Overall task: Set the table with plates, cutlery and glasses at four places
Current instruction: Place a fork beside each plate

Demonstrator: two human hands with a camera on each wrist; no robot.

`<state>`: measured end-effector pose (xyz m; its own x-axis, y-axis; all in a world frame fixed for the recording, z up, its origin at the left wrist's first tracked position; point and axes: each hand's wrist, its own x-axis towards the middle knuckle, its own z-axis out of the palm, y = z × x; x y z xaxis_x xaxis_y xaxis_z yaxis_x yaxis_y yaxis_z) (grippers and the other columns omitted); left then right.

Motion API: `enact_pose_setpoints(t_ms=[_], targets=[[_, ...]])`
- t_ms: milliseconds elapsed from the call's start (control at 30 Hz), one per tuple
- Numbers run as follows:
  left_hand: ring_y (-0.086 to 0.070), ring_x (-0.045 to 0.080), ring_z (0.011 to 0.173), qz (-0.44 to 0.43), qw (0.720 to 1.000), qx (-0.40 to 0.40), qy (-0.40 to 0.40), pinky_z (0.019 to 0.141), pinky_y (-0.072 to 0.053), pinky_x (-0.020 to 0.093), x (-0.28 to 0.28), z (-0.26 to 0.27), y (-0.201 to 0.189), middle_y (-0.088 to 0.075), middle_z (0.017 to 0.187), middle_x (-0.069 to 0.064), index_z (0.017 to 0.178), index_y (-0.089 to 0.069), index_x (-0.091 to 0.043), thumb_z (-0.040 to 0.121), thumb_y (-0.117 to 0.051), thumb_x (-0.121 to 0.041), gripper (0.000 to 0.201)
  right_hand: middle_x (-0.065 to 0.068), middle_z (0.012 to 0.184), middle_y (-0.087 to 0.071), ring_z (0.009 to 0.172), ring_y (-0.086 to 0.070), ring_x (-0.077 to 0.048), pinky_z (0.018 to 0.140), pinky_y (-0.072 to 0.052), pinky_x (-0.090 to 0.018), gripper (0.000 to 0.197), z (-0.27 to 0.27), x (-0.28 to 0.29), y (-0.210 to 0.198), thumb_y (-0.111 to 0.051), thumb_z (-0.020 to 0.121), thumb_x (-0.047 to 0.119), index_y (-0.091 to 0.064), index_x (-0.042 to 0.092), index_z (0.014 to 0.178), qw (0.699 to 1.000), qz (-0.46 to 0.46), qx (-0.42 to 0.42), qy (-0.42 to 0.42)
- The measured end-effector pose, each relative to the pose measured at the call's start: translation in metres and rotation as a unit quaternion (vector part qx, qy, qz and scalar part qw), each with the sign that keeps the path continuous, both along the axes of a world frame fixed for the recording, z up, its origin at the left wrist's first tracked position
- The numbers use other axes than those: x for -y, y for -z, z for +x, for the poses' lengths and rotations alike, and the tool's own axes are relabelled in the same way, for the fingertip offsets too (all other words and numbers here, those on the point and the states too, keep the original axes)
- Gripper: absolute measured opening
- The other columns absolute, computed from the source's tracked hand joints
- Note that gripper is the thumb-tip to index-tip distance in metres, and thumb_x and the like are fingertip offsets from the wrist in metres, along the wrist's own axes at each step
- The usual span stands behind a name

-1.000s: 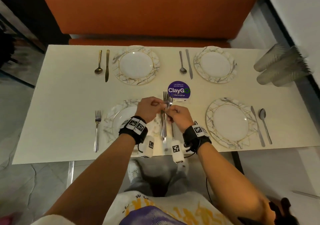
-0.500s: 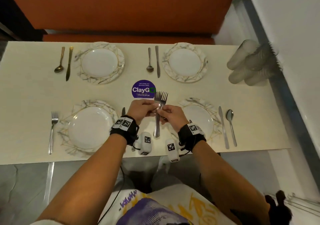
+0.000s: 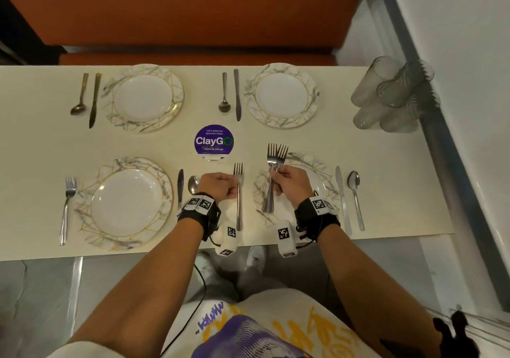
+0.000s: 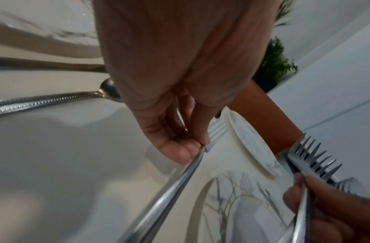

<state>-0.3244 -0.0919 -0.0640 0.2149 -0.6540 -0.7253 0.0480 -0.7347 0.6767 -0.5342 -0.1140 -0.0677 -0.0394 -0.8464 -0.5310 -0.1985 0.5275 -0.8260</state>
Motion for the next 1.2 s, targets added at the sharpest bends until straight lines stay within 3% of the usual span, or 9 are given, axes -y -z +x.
enact_pose_setpoints(t_ms=[133,200,367,433,567,733,900,1033,1200], targets=[[-0.073,0.03,0.074,0.019,0.998,0.048,0.021,0.074,-0.065,0.038,0.002,-0.009,0.015,-0.076,0.087,0.022,0.089,-0.074,0.003,0.089,-0.071,0.005,0.003,-0.015,0.08,-0.076,0.062,-0.06,-0.021,0.063,-0.052,-0.036,0.015,-0.013,-0.011,0.0,-0.067,0.095,0.015,-0.072,0.007,0.085,1.0,0.003,0.003,0.008],[-0.074,0.031,0.071,0.025,0.997,0.07,0.02,0.075,-0.066,0.042,0.003,-0.015,0.019,-0.077,0.082,0.021,0.087,-0.075,0.003,0.088,-0.071,0.006,0.005,-0.017,0.082,-0.075,0.063,-0.059,-0.022,0.061,-0.051,-0.035,0.014,-0.018,-0.015,-0.002,-0.066,0.096,0.013,-0.072,0.002,0.088,1.0,0.002,0.01,0.019],[-0.073,0.023,0.062,0.032,0.99,0.133,0.034,0.052,-0.06,0.024,0.003,-0.023,0.022,-0.077,0.079,0.015,0.088,-0.075,-0.001,0.086,-0.079,-0.002,0.005,-0.014,0.081,-0.076,0.065,-0.061,-0.024,0.062,-0.052,-0.036,0.012,-0.027,-0.019,-0.002,-0.067,0.095,0.013,-0.072,0.003,0.09,0.999,0.004,0.012,0.034],[-0.075,0.023,0.065,0.033,0.987,0.152,0.049,0.059,-0.063,0.027,0.003,-0.023,0.022,-0.077,0.078,0.013,0.088,-0.074,-0.004,0.083,-0.084,-0.009,0.012,-0.012,0.081,-0.077,0.065,-0.061,-0.022,0.063,-0.053,-0.036,0.012,-0.029,-0.019,-0.001,-0.066,0.095,0.013,-0.072,0.005,0.089,0.999,0.006,0.006,0.031],[-0.074,0.023,0.064,0.039,0.986,0.157,0.048,0.055,-0.063,0.028,0.002,-0.023,0.024,-0.076,0.078,0.014,0.088,-0.074,-0.004,0.082,-0.085,-0.007,0.013,-0.012,0.082,-0.077,0.062,-0.061,-0.019,0.06,-0.052,-0.033,0.012,-0.03,-0.02,-0.001,-0.067,0.095,0.013,-0.073,0.006,0.088,1.0,0.005,0.001,0.027],[-0.077,0.027,0.069,0.021,0.985,0.164,0.057,0.068,-0.066,0.038,-0.001,-0.025,0.026,-0.076,0.076,0.013,0.087,-0.074,-0.003,0.083,-0.083,-0.004,0.01,-0.014,0.082,-0.076,0.062,-0.06,-0.02,0.059,-0.052,-0.033,0.015,-0.031,-0.02,0.0,-0.067,0.095,0.013,-0.072,0.0,0.089,1.0,0.006,0.0,0.027],[-0.07,0.02,0.059,0.005,0.984,0.17,0.061,0.053,-0.061,0.025,-0.001,-0.025,0.026,-0.075,0.074,0.01,0.089,-0.073,-0.002,0.088,-0.076,-0.001,0.004,-0.016,0.083,-0.076,0.061,-0.059,-0.019,0.058,-0.052,-0.032,0.017,-0.032,-0.02,-0.001,-0.066,0.096,0.013,-0.072,0.0,0.089,1.0,0.003,-0.001,0.022],[-0.073,0.024,0.063,0.0,0.981,0.178,0.083,0.064,-0.064,0.034,0.001,-0.024,0.027,-0.076,0.075,0.012,0.081,-0.072,-0.007,0.086,-0.079,-0.002,0.009,-0.014,0.082,-0.076,0.06,-0.059,-0.018,0.056,-0.052,-0.03,0.015,-0.032,-0.021,0.0,-0.066,0.096,0.012,-0.072,-0.001,0.091,1.0,0.009,0.001,0.023],[-0.076,0.027,0.072,-0.009,0.972,0.193,0.13,0.065,-0.061,0.03,0.006,-0.025,0.025,-0.077,0.076,0.011,0.078,-0.072,-0.011,0.083,-0.084,-0.01,0.013,-0.012,0.082,-0.077,0.06,-0.06,-0.017,0.057,-0.052,-0.03,0.014,-0.032,-0.022,0.001,-0.066,0.096,0.013,-0.073,0.002,0.093,1.0,0.015,-0.002,0.017]])
